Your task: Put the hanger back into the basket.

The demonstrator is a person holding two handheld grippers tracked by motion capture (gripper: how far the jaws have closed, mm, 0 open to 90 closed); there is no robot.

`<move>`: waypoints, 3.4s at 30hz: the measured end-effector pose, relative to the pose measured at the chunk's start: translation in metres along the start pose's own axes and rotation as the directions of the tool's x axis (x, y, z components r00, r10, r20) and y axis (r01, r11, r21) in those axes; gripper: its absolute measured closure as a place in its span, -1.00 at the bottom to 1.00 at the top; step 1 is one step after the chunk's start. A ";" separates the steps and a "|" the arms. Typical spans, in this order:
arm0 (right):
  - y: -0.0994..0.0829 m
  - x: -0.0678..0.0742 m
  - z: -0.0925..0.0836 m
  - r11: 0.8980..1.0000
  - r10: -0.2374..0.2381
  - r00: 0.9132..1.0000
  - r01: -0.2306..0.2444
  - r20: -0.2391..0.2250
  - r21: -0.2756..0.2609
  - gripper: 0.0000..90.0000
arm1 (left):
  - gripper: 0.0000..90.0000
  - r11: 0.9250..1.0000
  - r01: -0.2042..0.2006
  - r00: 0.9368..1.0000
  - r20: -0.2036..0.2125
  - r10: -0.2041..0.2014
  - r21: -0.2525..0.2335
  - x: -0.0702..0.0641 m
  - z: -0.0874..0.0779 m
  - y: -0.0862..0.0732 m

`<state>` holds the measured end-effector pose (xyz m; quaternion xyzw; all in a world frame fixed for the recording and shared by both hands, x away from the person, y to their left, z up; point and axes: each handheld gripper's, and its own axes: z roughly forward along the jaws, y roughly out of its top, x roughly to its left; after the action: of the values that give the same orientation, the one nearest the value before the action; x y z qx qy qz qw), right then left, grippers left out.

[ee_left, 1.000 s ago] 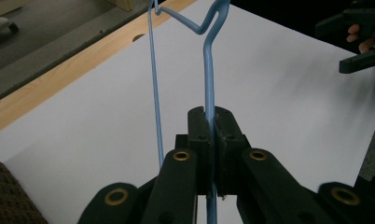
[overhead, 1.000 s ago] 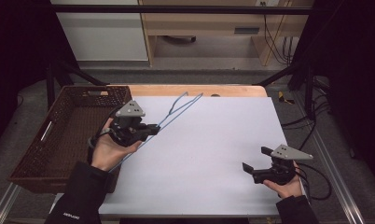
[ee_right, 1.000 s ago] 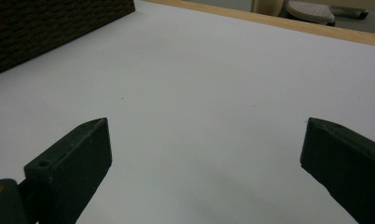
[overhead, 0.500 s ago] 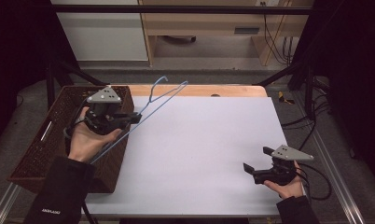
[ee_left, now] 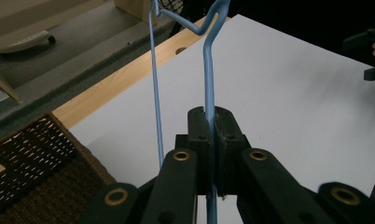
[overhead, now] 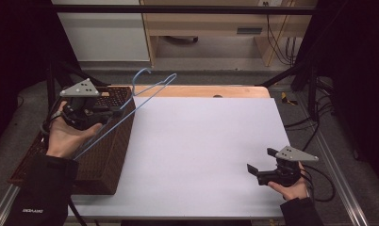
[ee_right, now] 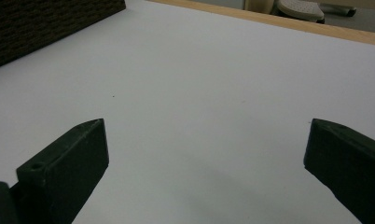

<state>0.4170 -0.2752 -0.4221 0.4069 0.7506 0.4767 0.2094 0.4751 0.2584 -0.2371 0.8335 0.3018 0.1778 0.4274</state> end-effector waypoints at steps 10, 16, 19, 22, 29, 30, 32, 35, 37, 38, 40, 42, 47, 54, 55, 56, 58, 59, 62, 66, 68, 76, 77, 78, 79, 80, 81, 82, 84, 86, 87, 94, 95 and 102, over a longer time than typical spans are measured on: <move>0.000 -0.001 0.000 1.000 0.001 1.000 -0.001 -0.002 -0.005 -0.99 | 0.94 1.000 0.009 1.000 -0.018 -0.009 0.004 0.026 -0.019 -0.018; 0.000 -0.001 -0.001 1.000 0.002 1.000 -0.002 0.002 -0.008 -0.99 | 0.94 1.000 0.013 1.000 -0.020 -0.013 -0.004 0.039 -0.031 -0.029; 0.000 -0.001 -0.001 1.000 0.000 1.000 0.000 -0.001 -0.004 -0.99 | 0.94 1.000 0.017 0.999 -0.033 -0.017 -0.002 0.046 -0.036 -0.035; 0.000 -0.001 -0.001 1.000 0.002 1.000 -0.002 -0.001 -0.004 -0.99 | 0.94 1.000 0.028 0.999 -0.044 -0.028 -0.002 0.053 -0.040 -0.041; 0.000 -0.001 -0.001 1.000 0.005 1.000 -0.005 0.001 -0.010 -0.99 | 0.94 0.999 0.048 0.997 -0.057 -0.048 0.006 0.065 -0.046 -0.052; 0.000 -0.001 -0.001 1.000 0.003 1.000 -0.003 0.002 -0.008 -0.99 | 0.94 0.999 0.053 0.997 -0.057 -0.053 0.001 0.067 -0.047 -0.054; 0.000 -0.001 -0.001 1.000 0.002 1.000 -0.002 0.000 -0.006 -0.99 | 0.93 0.999 0.054 0.997 -0.055 -0.054 -0.002 0.069 -0.048 -0.056; 0.000 -0.001 -0.001 1.000 0.002 1.000 -0.002 0.002 -0.009 -0.99 | 0.94 0.998 0.067 0.996 -0.064 -0.067 -0.002 0.074 -0.050 -0.060; 0.000 -0.001 -0.001 1.000 0.002 1.000 -0.002 0.003 -0.009 -0.99 | 0.94 0.997 0.074 0.995 -0.067 -0.074 -0.001 0.077 -0.051 -0.064; 0.000 -0.001 -0.001 1.000 0.003 1.000 -0.003 0.004 -0.009 -0.99 | 0.94 0.997 0.074 0.995 -0.072 -0.074 0.003 0.079 -0.051 -0.066; 0.000 -0.001 -0.001 1.000 0.002 1.000 -0.002 0.004 -0.009 -0.99 | 0.93 0.996 0.084 0.994 -0.072 -0.083 0.007 0.083 -0.051 -0.070; 0.000 -0.001 -0.001 1.000 0.004 1.000 -0.004 0.004 -0.009 -0.99 | 0.94 0.995 0.096 0.992 -0.077 -0.095 0.007 0.087 -0.052 -0.075; 0.000 -0.002 -0.001 1.000 0.001 1.000 -0.001 0.007 -0.008 -0.99 | 0.93 0.992 0.126 0.988 -0.086 -0.125 0.001 0.097 -0.056 -0.086; 0.000 -0.002 -0.001 1.000 0.002 1.000 -0.001 0.007 -0.009 -0.99 | 0.94 0.989 0.145 0.985 -0.097 -0.143 0.006 0.105 -0.058 -0.099; 0.000 -0.002 -0.001 1.000 0.002 1.000 -0.002 0.008 -0.008 -0.99 | 0.94 0.989 0.147 0.985 -0.095 -0.145 0.009 0.106 -0.057 -0.101; 0.000 -0.002 -0.001 1.000 0.002 1.000 -0.002 0.009 -0.007 -0.99 | 0.94 0.990 0.143 0.985 -0.096 -0.140 0.017 0.107 -0.057 -0.102; 0.000 -0.002 0.000 1.000 0.001 1.000 -0.001 0.008 -0.004 -0.99 | 0.94 0.990 0.141 0.986 -0.097 -0.138 0.025 0.107 -0.055 -0.106; 0.000 -0.002 0.000 1.000 0.001 1.000 -0.001 0.008 -0.003 -0.99 | 0.94 0.990 0.139 0.986 -0.097 -0.135 0.029 0.108 -0.054 -0.108; 0.000 -0.002 -0.001 1.000 0.004 1.000 -0.004 0.010 -0.005 -0.99 | 0.94 0.990 0.132 0.987 -0.101 -0.127 0.042 0.109 -0.051 -0.113; 0.000 -0.001 0.000 1.000 0.002 1.000 -0.001 0.010 -0.003 -0.99 | 0.94 0.989 0.133 0.986 -0.110 -0.125 0.063 0.110 -0.041 -0.122; 0.000 -0.001 0.000 1.000 0.001 1.000 -0.001 0.009 -0.002 -0.99 | 0.94 0.988 0.133 0.986 -0.114 -0.125 0.071 0.111 -0.037 -0.126; 0.000 -0.001 0.001 1.000 0.000 1.000 0.000 0.014 0.002 -0.99 | 0.94 0.987 0.119 0.986 -0.131 -0.104 0.111 0.110 -0.012 -0.139; 0.000 -0.001 0.001 1.000 0.001 1.000 -0.001 0.011 0.001 -0.99 | 0.94 0.985 0.120 0.986 -0.129 -0.104 0.122 0.110 -0.009 -0.141; 0.000 -0.001 0.001 1.000 0.000 1.000 0.000 0.010 0.002 -0.99 | 0.94 0.984 0.119 0.985 -0.137 -0.101 0.132 0.110 -0.006 -0.142; 0.000 -0.001 0.001 1.000 0.000 1.000 0.000 0.010 0.002 -0.99 | 0.94 0.984 0.119 0.985 -0.137 -0.101 0.132 0.110 -0.006 -0.142; 0.000 0.000 0.001 1.000 0.003 1.000 -0.003 0.007 0.000 -0.99 | 0.94 0.981 0.129 0.984 -0.140 -0.109 0.144 0.109 -0.001 -0.146; 0.000 0.000 0.001 1.000 0.003 1.000 -0.003 0.007 -0.001 -0.99 | 0.93 0.979 0.132 0.983 -0.144 -0.111 0.153 0.110 0.001 -0.149; 0.000 0.000 0.001 1.000 0.003 1.000 -0.003 0.007 0.000 -0.99 | 0.93 0.977 0.136 0.983 -0.147 -0.112 0.162 0.110 0.003 -0.150; 0.000 0.000 0.001 1.000 0.002 1.000 -0.002 0.008 0.000 -0.99 | 0.93 0.974 0.137 0.981 -0.161 -0.108 0.182 0.109 0.006 -0.153; 0.000 0.000 0.001 1.000 0.003 1.000 -0.003 0.008 0.000 -0.99 | 0.93 0.969 0.142 0.980 -0.165 -0.109 0.203 0.109 0.009 -0.156; 0.000 0.000 0.000 1.000 0.001 1.000 -0.001 0.007 0.000 -0.99 | 0.92 0.966 0.148 0.979 -0.167 -0.113 0.212 0.109 0.009 -0.157; 0.001 0.000 -0.001 1.000 0.002 1.000 -0.002 0.009 -0.005 -0.99 | 0.76 0.960 0.153 0.977 -0.180 -0.112 0.235 0.103 0.008 -0.160; 0.001 -0.001 -0.002 1.000 -0.002 1.000 0.002 0.011 -0.005 -0.99 | 0.73 0.959 0.147 0.978 -0.179 -0.105 0.241 0.102 0.006 -0.160; 0.002 0.000 -0.002 1.000 0.002 1.000 -0.002 0.010 -0.012 -0.99 | 0.40 0.981 0.171 0.971 -0.185 -0.152 0.087 0.086 -0.007 -0.148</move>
<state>0.4165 -0.2756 -0.4198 0.4088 0.7462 0.4794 0.2153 0.4840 0.3865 -0.3510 0.8078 0.4142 0.2001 0.3686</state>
